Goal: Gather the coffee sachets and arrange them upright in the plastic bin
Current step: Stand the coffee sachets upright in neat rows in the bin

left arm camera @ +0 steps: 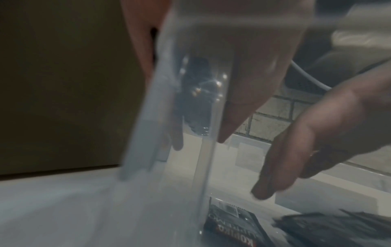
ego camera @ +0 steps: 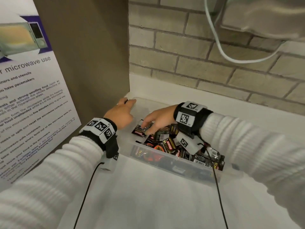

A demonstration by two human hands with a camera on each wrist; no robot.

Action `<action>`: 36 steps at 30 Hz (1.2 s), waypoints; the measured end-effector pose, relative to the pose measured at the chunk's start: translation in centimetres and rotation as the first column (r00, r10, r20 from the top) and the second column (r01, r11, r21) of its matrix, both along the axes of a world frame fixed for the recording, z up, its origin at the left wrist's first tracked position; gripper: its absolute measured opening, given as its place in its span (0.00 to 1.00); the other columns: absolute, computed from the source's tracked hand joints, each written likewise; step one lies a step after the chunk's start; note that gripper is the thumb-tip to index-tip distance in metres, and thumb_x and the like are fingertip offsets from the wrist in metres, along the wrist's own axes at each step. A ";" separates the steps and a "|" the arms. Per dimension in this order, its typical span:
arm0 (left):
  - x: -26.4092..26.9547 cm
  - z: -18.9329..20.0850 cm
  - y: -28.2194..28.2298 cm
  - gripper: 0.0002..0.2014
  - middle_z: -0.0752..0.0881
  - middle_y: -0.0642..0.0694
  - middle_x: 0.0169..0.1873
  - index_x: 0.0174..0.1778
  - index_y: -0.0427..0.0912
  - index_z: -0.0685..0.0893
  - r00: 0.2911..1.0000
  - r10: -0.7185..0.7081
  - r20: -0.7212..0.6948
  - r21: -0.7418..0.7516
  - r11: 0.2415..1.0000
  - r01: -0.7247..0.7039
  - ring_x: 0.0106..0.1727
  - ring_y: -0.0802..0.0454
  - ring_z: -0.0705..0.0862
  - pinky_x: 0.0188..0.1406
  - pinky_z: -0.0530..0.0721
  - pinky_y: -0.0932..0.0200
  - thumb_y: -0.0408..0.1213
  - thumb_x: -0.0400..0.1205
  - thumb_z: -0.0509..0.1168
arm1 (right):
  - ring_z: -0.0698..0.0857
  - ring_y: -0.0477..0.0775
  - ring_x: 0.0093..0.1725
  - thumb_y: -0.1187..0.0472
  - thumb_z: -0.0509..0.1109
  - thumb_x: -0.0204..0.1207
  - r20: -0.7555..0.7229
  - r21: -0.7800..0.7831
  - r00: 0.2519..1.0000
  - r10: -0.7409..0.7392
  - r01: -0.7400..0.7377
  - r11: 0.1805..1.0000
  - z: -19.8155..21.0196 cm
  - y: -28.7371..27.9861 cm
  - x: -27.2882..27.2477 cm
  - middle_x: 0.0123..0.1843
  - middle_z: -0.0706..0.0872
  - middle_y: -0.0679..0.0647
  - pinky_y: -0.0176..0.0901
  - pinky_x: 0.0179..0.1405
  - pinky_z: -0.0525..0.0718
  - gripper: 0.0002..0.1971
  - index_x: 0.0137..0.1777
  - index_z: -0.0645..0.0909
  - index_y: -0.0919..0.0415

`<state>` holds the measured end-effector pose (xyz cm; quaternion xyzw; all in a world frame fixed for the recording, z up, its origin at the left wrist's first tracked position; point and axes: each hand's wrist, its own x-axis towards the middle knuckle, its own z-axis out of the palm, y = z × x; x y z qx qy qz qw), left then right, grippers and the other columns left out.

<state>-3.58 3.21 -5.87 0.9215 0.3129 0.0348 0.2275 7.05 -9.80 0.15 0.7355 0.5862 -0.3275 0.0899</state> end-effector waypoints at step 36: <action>0.0 -0.3 0.2 0.32 0.52 0.45 0.81 0.81 0.51 0.55 1.000 -0.001 0.031 -0.012 1.000 0.001 0.75 0.38 0.68 0.69 0.70 0.50 0.31 0.81 0.56 | 0.71 0.57 0.72 0.60 0.69 0.77 0.130 -0.276 0.914 0.385 -0.340 0.899 -4.5 -2.4 -0.4 0.73 0.73 0.57 0.42 0.63 0.70 0.27 0.76 0.67 0.55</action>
